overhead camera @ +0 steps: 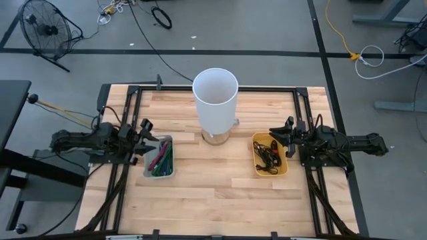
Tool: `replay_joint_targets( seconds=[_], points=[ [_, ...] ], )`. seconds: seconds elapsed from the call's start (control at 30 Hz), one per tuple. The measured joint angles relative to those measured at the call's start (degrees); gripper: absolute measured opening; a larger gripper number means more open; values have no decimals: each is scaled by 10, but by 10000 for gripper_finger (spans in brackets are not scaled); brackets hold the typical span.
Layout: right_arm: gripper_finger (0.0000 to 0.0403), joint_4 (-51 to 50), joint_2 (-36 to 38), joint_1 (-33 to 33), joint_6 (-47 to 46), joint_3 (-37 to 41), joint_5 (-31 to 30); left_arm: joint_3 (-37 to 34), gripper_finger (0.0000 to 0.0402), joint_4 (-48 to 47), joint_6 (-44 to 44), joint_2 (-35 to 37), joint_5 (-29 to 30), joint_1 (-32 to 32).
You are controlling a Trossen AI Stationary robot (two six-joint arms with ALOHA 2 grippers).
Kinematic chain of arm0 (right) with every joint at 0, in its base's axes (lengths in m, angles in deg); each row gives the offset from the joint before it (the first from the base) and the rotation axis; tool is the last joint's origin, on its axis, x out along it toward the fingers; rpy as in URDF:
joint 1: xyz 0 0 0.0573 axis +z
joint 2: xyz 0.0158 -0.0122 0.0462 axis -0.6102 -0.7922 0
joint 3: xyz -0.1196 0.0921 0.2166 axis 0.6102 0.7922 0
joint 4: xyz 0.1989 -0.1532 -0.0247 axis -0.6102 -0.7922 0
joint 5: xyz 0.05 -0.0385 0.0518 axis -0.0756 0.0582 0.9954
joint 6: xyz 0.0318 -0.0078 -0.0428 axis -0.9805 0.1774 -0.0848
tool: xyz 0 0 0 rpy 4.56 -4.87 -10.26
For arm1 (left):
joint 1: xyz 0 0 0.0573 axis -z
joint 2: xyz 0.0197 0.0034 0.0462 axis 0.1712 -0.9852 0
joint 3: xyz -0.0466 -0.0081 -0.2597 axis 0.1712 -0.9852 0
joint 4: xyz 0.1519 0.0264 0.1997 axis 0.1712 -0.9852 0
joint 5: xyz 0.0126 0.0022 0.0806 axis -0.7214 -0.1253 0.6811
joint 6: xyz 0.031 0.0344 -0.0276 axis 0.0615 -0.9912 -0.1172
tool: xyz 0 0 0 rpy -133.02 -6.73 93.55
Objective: Pick & Place USB Port
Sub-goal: Return to home position
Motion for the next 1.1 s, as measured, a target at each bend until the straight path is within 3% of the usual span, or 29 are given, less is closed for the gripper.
replay_joint_targets(
  seconds=[0.83,0.97,1.1],
  points=[
    [91,0,0,0,0,0,0,0,144,-10,0,0,0,-31],
    [91,0,0,0,0,0,0,0,144,-62,38,0,-31,-53],
    [91,0,0,0,0,0,0,0,144,-176,9,0,-41,-78]
  ],
)
